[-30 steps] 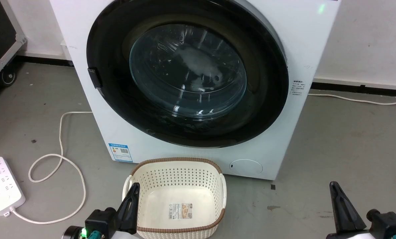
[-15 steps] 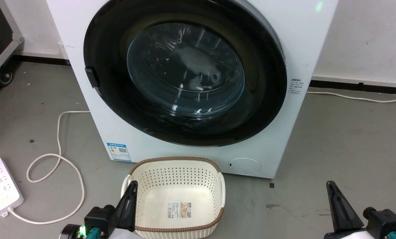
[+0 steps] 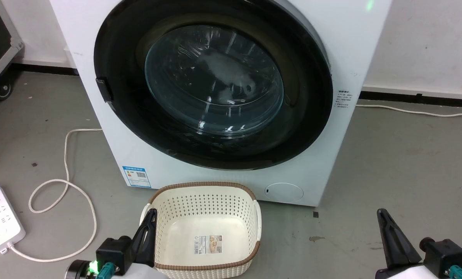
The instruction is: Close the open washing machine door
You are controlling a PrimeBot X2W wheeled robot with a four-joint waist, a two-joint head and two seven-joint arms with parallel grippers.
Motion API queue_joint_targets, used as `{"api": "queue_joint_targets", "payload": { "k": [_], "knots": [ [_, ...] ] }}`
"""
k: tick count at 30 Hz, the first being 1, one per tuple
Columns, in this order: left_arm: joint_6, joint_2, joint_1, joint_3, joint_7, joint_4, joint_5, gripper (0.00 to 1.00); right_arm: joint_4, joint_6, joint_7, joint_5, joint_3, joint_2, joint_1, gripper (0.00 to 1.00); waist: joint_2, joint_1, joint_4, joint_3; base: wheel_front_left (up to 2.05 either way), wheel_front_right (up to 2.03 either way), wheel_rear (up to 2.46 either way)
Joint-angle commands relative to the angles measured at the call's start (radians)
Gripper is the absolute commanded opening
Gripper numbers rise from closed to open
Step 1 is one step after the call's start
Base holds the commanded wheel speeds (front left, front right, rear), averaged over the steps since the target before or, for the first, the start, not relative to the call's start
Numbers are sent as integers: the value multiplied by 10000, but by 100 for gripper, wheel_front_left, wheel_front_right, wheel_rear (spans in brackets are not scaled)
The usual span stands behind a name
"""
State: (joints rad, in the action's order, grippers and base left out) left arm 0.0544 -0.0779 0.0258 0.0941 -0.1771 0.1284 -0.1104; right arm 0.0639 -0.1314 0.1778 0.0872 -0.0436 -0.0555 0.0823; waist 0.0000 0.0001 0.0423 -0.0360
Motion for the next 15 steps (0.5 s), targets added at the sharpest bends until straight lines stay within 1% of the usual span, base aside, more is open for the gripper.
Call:
{"api": "queue_joint_targets", "payload": {
  "k": [1,15],
  "knots": [
    [-56,19,-63,-41,48,-80,91,0,-72,2,-49,-92,24,16,-162,0,0,-1,-6,5,0,0,0],
    [-143,65,-98,-202,355,-295,271,0,-173,3,-357,-231,97,22,-280,0,0,-1,-80,69,0,0,0]
  ]
}}
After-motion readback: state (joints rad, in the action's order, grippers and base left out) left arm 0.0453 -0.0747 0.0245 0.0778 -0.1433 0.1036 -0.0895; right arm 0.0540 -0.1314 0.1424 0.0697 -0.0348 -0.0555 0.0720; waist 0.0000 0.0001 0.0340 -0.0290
